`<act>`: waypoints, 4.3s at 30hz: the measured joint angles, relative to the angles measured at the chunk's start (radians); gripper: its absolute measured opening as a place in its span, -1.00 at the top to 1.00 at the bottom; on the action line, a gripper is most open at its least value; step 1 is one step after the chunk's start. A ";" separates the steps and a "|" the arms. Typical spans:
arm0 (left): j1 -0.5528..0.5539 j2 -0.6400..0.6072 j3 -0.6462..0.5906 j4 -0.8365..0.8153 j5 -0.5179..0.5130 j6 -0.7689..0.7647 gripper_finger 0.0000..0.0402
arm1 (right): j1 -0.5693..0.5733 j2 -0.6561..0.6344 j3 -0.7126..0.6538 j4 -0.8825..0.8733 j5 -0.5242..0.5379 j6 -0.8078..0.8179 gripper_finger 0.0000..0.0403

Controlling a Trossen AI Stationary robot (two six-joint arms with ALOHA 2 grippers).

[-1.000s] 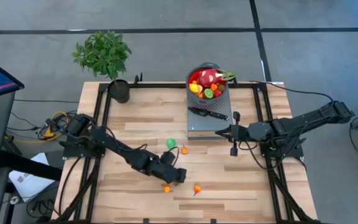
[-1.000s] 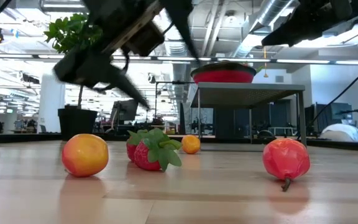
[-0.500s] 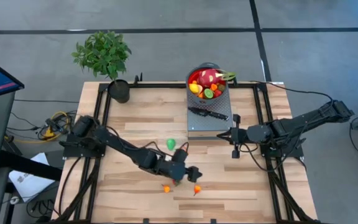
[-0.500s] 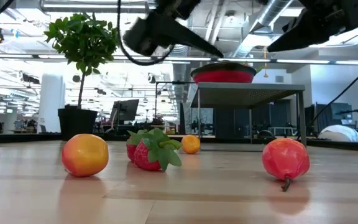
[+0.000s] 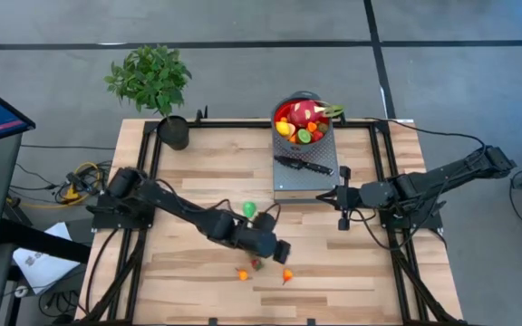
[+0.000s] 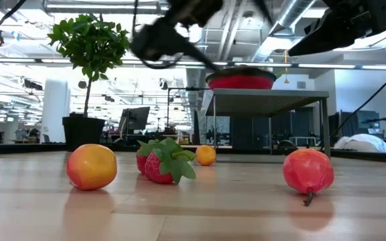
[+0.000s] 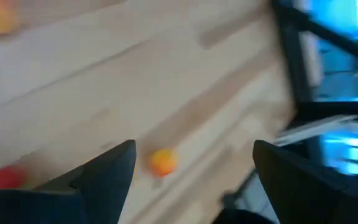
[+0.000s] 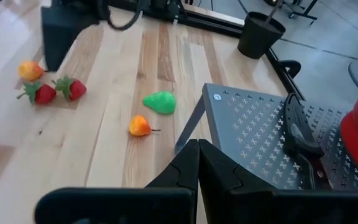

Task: Pick & Place Fruit
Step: Put the strawberry into the red colander on the shelf

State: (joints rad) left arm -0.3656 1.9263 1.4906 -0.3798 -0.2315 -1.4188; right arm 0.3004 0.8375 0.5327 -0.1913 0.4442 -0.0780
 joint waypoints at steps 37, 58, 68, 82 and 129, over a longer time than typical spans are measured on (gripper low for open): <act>-0.055 0.037 -0.147 -0.263 0.022 -0.340 -0.59 | -0.001 0.000 0.000 0.010 0.001 0.021 1.00; -0.061 0.105 -0.145 -0.195 -0.033 -0.339 -0.59 | -0.001 0.000 0.000 0.012 0.001 0.027 1.00; -0.060 0.105 -0.147 -0.194 -0.013 -0.339 -0.30 | -0.001 0.000 0.000 0.012 0.001 0.027 1.00; -0.061 0.108 -0.147 -0.188 -0.003 -0.338 0.36 | -0.001 0.000 0.000 0.012 0.001 0.027 1.00; -0.061 0.099 -0.147 -0.188 0.002 -0.277 0.99 | -0.001 0.000 0.000 0.012 0.001 0.027 1.00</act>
State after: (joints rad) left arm -0.4263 2.0257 1.3434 -0.5680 -0.2295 -1.6962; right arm 0.2996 0.8375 0.5327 -0.1795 0.4454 -0.0511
